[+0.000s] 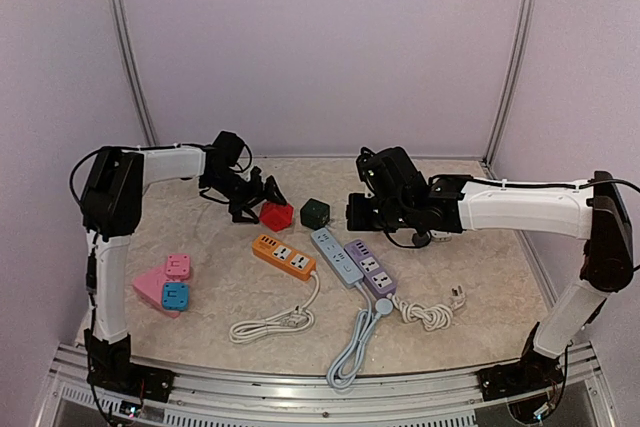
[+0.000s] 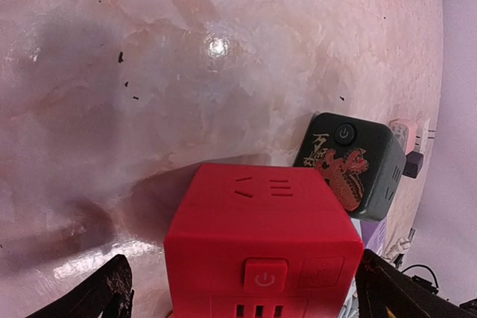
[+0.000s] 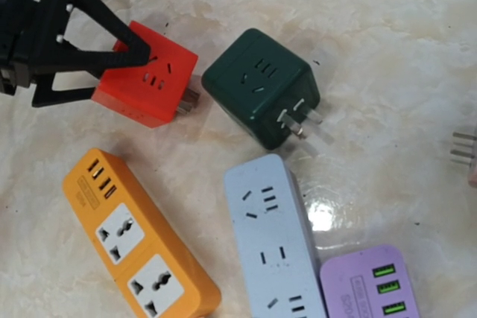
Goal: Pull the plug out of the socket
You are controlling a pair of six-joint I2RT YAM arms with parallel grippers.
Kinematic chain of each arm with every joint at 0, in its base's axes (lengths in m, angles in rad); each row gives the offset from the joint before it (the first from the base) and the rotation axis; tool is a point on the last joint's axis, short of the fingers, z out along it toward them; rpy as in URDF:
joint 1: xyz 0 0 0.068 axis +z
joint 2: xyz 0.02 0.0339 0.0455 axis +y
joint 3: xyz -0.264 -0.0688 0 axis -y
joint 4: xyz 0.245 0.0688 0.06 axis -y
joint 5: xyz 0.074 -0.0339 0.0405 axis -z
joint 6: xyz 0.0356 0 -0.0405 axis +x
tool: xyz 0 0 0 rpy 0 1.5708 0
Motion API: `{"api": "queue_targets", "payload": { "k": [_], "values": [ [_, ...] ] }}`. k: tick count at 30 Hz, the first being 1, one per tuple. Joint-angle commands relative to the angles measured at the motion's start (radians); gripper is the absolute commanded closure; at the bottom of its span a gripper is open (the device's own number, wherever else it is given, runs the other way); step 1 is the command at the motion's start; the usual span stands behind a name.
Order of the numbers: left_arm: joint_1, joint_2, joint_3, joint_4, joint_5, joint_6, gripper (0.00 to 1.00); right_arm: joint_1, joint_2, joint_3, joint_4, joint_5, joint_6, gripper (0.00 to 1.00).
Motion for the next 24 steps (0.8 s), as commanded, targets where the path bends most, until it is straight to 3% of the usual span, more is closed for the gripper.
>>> {"api": "queue_targets", "payload": {
  "k": [1, 9, 15, 24],
  "values": [
    [0.007, -0.055, 0.010, -0.058, -0.072, 0.032, 0.01, 0.007, 0.006, -0.014, -0.014, 0.003, 0.002, 0.93],
    [-0.020, -0.150, 0.007, -0.126, -0.177, 0.082, 0.01, 0.007, 0.039, -0.004, -0.010, 0.003, 0.002, 0.86],
    [-0.086, -0.108, 0.081, -0.205, -0.271, 0.123, 0.06, 0.007, 0.053, 0.005, -0.003, -0.009, 0.003, 0.86],
    [-0.164, -0.011, 0.237, -0.327, -0.494, 0.094, 0.39, 0.008, 0.044, -0.011, -0.012, -0.005, 0.010, 0.86]
  ]
}}
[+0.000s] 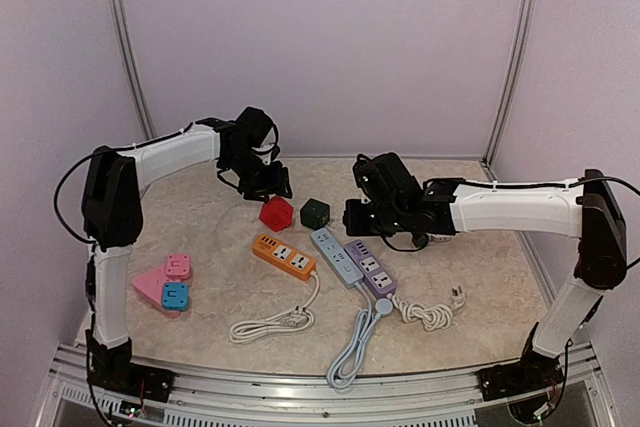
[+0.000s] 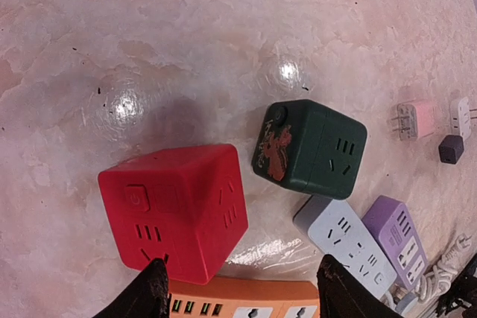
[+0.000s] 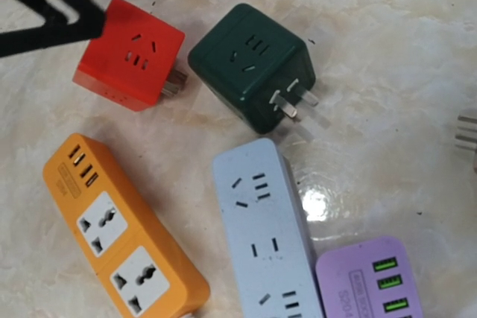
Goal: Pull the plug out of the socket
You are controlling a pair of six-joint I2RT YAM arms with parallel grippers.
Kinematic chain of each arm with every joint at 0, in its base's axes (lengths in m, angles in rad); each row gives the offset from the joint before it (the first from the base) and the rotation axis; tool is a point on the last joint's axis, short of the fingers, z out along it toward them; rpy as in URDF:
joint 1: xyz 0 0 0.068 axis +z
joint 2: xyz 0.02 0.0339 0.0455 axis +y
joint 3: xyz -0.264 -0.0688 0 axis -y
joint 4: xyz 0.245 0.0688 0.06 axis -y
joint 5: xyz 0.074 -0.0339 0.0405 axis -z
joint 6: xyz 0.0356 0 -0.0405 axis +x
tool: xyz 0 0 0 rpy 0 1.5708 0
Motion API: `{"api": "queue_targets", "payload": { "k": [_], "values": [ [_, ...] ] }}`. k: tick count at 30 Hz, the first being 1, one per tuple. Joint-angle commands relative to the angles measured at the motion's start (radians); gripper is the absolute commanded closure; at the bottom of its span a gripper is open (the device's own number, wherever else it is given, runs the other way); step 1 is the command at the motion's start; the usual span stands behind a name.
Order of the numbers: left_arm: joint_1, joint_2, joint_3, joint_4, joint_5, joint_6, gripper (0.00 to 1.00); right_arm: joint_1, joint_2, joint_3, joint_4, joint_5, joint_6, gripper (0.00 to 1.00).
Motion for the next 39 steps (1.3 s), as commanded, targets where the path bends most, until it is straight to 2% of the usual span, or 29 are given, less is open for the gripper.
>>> {"api": "queue_targets", "payload": {
  "k": [1, 10, 17, 21, 24, 28, 35, 39],
  "values": [
    [-0.003, 0.078, 0.068, -0.102, -0.147, -0.012, 0.41, 0.007, 0.002, -0.012, -0.013, 0.003, 0.010, 0.86],
    [0.008, 0.114, 0.033, -0.087, -0.120, -0.020, 0.59, 0.007, 0.008, -0.006, -0.007, -0.005, 0.010, 0.86],
    [0.063, 0.069, -0.065, -0.013, -0.025, -0.057, 0.67, 0.007, 0.010, -0.006, -0.008, -0.005, 0.010, 0.85],
    [0.083, 0.035, -0.114, 0.016, 0.007, -0.070, 0.67, 0.007, 0.016, -0.002, -0.005, -0.010, 0.010, 0.86],
    [0.088, -0.002, -0.147, 0.035, 0.016, -0.077, 0.63, 0.006, 0.023, 0.004, -0.004, -0.013, 0.008, 0.85],
    [0.091, -0.086, -0.209, 0.055, 0.001, -0.088, 0.51, 0.007, 0.035, 0.010, -0.004, -0.018, 0.006, 0.85],
    [0.096, -0.318, -0.420, 0.062, -0.105, -0.160, 0.36, 0.008, 0.059, 0.016, 0.012, -0.033, 0.004, 0.85],
    [0.145, -0.470, -0.563, 0.026, -0.159, -0.241, 0.34, 0.008, 0.081, 0.026, 0.027, -0.053, -0.006, 0.85]
  ]
}}
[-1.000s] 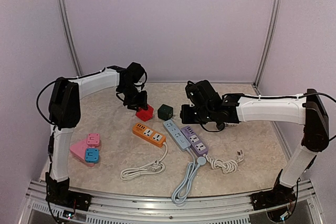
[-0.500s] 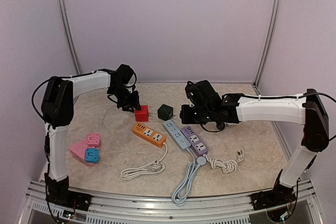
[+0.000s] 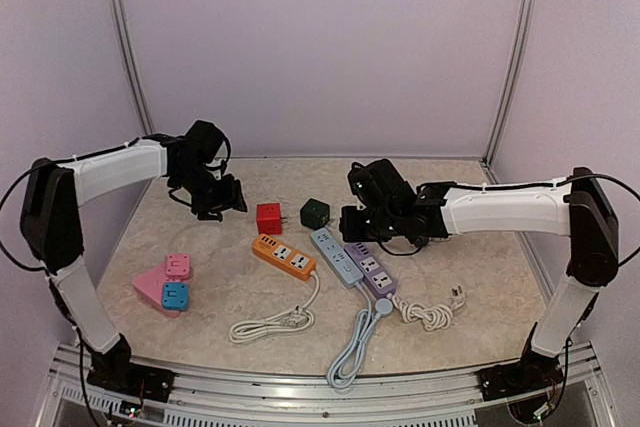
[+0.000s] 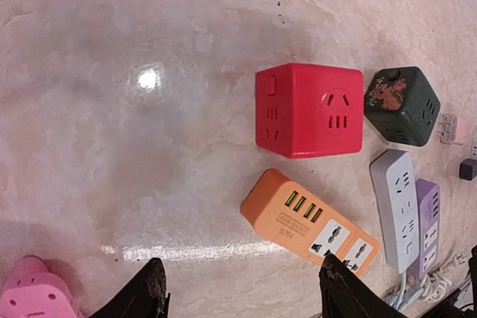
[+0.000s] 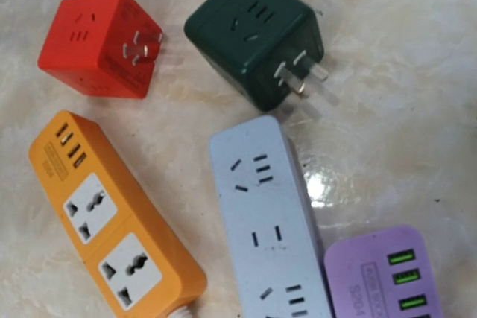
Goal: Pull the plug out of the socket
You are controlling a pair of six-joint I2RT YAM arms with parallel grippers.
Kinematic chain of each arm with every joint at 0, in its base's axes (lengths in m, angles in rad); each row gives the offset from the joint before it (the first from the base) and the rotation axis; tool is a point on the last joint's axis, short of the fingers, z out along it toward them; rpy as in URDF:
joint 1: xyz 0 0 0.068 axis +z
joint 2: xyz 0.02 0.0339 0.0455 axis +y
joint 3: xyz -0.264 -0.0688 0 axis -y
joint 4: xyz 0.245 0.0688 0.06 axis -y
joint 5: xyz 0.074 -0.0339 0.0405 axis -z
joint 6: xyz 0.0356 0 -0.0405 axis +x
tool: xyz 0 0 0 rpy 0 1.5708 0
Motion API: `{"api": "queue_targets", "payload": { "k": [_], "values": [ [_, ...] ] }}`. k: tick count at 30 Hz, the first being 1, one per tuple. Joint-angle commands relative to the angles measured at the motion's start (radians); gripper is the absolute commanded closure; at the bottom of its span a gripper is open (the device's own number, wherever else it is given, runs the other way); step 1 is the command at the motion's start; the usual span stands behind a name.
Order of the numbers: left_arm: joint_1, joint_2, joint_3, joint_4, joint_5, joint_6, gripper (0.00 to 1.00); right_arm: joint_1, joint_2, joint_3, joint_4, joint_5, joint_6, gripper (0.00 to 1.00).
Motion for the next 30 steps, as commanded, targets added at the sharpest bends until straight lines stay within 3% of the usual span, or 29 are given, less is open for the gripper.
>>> {"api": "queue_targets", "payload": {
  "k": [1, 5, 11, 12, 17, 20, 23, 26, 30],
  "values": [
    [0.069, -0.184, -0.155, -0.046, -0.094, -0.111, 0.32, 0.008, 0.045, 0.029, 0.020, -0.029, -0.009, 0.85],
    [0.158, -0.369, -0.334, -0.089, -0.140, -0.175, 0.25, 0.008, 0.071, 0.039, 0.035, -0.051, -0.021, 0.85],
    [0.394, -0.674, -0.545, -0.168, -0.129, -0.242, 0.17, 0.008, 0.095, 0.056, 0.054, -0.078, -0.045, 0.85],
    [0.403, -0.702, -0.561, -0.179, -0.151, -0.274, 0.13, 0.008, 0.096, 0.058, 0.055, -0.080, -0.049, 0.85],
    [0.532, -0.746, -0.561, -0.229, -0.159, -0.361, 0.12, 0.008, 0.086, 0.049, 0.055, -0.076, -0.060, 0.85],
    [0.677, -0.710, -0.611, -0.238, -0.078, -0.440, 0.17, 0.008, 0.069, 0.025, 0.063, -0.070, -0.058, 0.85],
    [0.781, -0.653, -0.665, -0.227, 0.004, -0.501, 0.31, 0.008, 0.055, 0.004, 0.069, -0.063, -0.053, 0.85],
    [0.806, -0.597, -0.691, -0.198, 0.043, -0.564, 0.39, 0.008, 0.046, -0.005, 0.072, -0.060, -0.051, 0.85],
    [0.806, -0.558, -0.703, -0.146, 0.060, -0.654, 0.42, 0.008, 0.040, -0.002, 0.069, -0.058, -0.056, 0.85]
  ]
}}
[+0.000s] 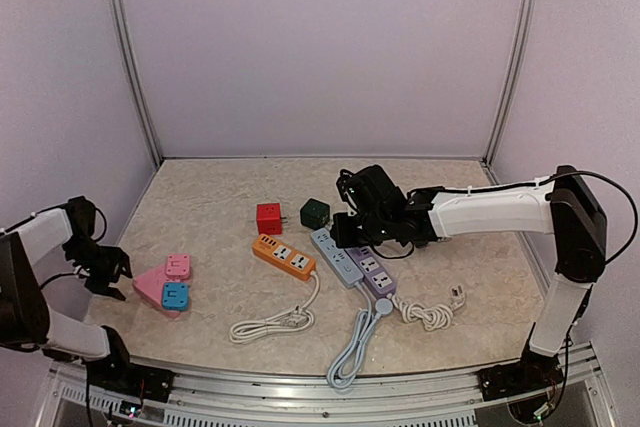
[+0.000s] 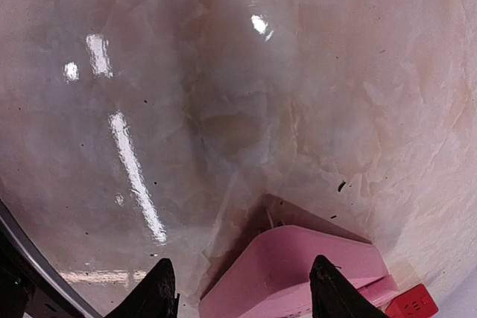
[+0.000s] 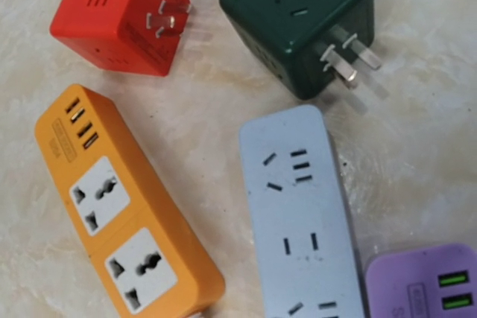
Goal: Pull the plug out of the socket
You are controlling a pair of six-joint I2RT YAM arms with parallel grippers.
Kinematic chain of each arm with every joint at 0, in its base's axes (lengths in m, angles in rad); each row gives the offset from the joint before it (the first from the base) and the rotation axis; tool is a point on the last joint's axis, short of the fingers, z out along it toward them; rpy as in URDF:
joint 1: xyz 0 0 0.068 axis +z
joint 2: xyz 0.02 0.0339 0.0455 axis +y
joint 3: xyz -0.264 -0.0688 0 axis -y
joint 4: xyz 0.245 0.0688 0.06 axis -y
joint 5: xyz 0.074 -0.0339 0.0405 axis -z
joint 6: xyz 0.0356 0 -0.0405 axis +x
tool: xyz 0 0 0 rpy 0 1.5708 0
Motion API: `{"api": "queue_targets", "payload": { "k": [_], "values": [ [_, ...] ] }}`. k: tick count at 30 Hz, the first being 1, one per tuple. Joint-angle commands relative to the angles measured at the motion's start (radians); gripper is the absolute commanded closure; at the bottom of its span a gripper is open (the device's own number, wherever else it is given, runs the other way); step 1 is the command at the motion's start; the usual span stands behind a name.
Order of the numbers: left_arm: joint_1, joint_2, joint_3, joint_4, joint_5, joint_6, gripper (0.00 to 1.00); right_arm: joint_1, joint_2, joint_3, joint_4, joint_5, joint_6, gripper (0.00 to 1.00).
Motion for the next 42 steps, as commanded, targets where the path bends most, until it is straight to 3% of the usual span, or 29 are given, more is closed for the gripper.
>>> {"api": "queue_targets", "payload": {
  "k": [1, 9, 15, 21, 33, 37, 42],
  "values": [
    [0.008, 0.024, -0.008, 0.056, 0.049, -0.144, 0.43, 0.008, -0.036, -0.015, 0.009, 0.013, -0.008, 0.85],
    [0.005, 0.119, 0.009, 0.130, 0.078, -0.194, 0.43, 0.009, -0.041, -0.020, 0.003, 0.025, -0.007, 0.85],
    [-0.063, 0.150, 0.011, 0.143, 0.069, -0.212, 0.44, 0.008, -0.034, -0.021, 0.010, 0.025, 0.001, 0.85],
    [-0.243, 0.190, 0.052, 0.135, 0.041, -0.278, 0.44, 0.008, -0.012, 0.003, 0.006, 0.012, -0.001, 0.85],
    [-0.643, 0.223, 0.051, 0.224, 0.043, -0.559, 0.45, 0.011, 0.049, 0.068, 0.004, -0.034, 0.008, 0.85],
    [-0.646, 0.200, 0.076, 0.169, 0.007, -0.516, 0.43, 0.022, 0.086, 0.110, 0.009, -0.068, 0.015, 0.85],
    [-0.575, 0.167, 0.117, 0.087, -0.045, -0.315, 0.31, 0.039, 0.149, 0.155, 0.069, -0.185, 0.051, 0.83]
  ]
}}
